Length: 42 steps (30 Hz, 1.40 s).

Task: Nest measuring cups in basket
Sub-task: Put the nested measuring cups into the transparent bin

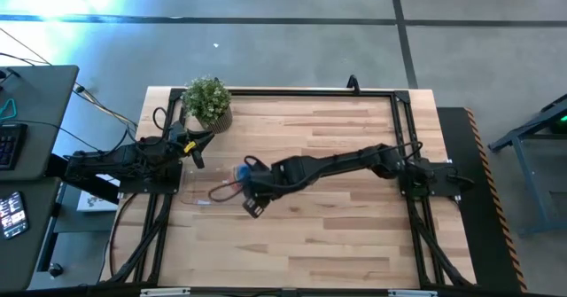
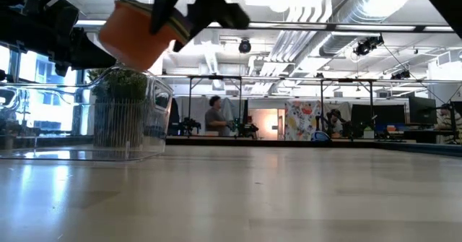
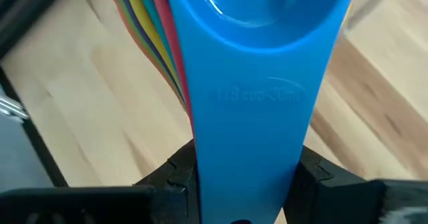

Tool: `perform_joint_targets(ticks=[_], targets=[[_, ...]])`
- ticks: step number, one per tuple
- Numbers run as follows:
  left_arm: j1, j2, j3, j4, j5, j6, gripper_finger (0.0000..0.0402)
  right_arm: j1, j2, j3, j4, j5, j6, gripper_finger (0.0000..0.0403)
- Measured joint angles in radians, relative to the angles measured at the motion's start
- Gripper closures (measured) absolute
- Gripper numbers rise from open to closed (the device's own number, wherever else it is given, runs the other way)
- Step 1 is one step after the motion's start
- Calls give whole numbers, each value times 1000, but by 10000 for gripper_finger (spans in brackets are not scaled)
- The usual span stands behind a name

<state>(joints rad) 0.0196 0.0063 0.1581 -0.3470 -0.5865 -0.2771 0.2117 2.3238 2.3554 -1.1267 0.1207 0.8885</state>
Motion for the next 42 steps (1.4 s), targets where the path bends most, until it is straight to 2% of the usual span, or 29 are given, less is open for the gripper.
perform_joint_targets(ticks=[13,23,42], targets=[[0,0,0,0,0,0,335,-98,-1,0,184,-48,-156,281],[0,0,0,0,0,0,335,-167,-1,-13,252,-47,-128,281],[0,0,0,0,5,0,335,-124,96,-15,337,-66,-32,281]])
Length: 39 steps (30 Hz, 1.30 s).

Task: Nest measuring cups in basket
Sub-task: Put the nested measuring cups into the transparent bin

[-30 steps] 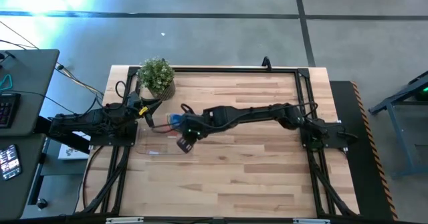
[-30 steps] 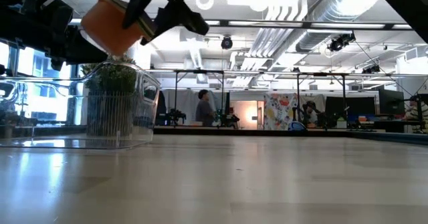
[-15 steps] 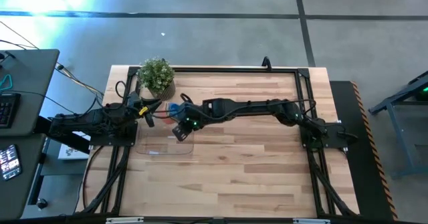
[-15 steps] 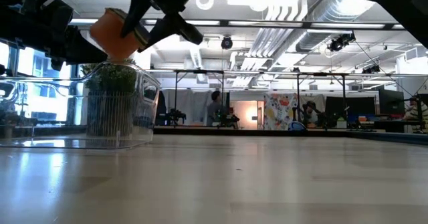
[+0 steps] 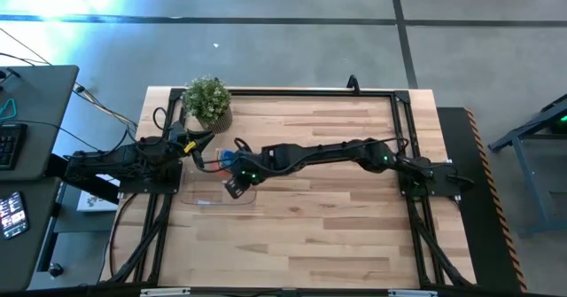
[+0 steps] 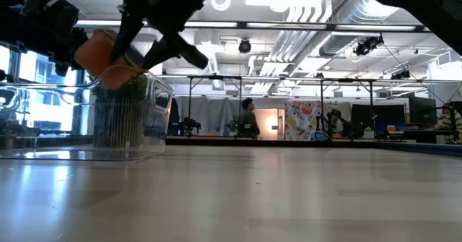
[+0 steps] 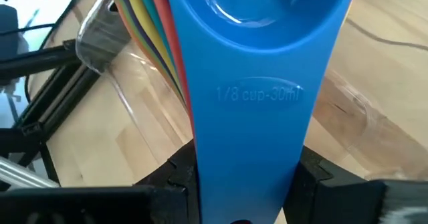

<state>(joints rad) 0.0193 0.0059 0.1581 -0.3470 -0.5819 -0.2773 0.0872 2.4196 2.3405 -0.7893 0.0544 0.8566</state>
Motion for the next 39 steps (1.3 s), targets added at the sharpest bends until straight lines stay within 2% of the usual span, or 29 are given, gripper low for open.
perform_joint_targets(ticks=[15,19,32,39], targets=[[0,0,0,0,3,0,335,-1,32,-1,10,-15,8,281],[0,0,0,0,3,0,335,-9,32,-1,24,-59,7,281],[0,0,0,0,3,0,335,-14,20,16,-25,-65,11,281],[0,0,0,1,3,0,335,-17,-7,16,-57,-30,30,281]])
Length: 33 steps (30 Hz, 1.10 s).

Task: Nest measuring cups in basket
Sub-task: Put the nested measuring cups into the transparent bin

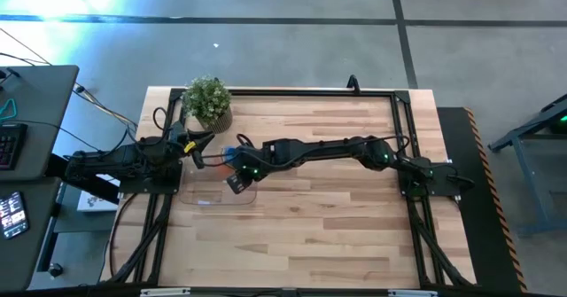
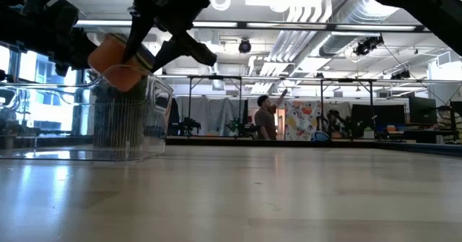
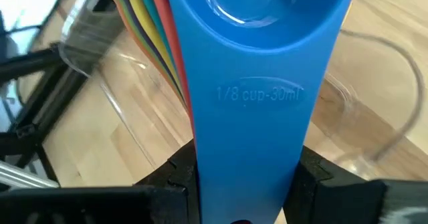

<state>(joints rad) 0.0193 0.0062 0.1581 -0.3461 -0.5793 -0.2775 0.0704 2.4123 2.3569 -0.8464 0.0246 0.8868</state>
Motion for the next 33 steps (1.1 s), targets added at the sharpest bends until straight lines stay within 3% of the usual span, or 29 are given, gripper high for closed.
perform_joint_targets(ticks=[26,33], targets=[[0,0,0,-1,0,0,335,15,-53,-1,-17,76,-188,281],[0,0,0,-1,0,0,335,15,-36,-1,-25,48,-180,281]])
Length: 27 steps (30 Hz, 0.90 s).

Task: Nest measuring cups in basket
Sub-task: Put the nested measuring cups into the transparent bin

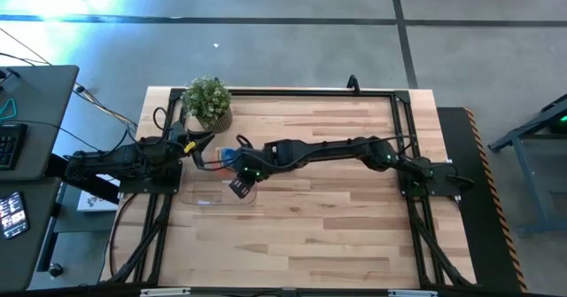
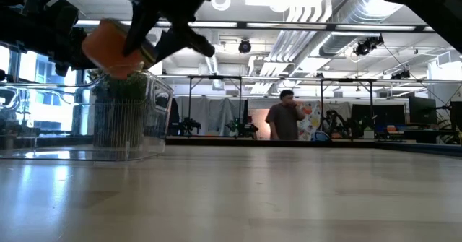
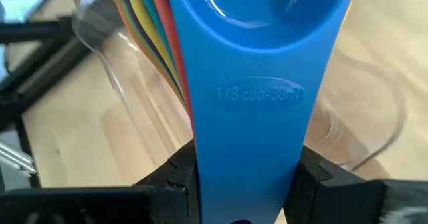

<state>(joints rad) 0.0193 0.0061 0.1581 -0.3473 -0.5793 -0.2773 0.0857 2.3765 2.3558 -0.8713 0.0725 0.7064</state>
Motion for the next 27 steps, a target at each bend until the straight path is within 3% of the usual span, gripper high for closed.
perform_joint_targets(ticks=[11,27], targets=[[0,0,0,0,0,0,335,12,71,-1,50,-29,59,281],[0,0,0,0,23,0,335,3,84,-1,-169,-35,133,281]])
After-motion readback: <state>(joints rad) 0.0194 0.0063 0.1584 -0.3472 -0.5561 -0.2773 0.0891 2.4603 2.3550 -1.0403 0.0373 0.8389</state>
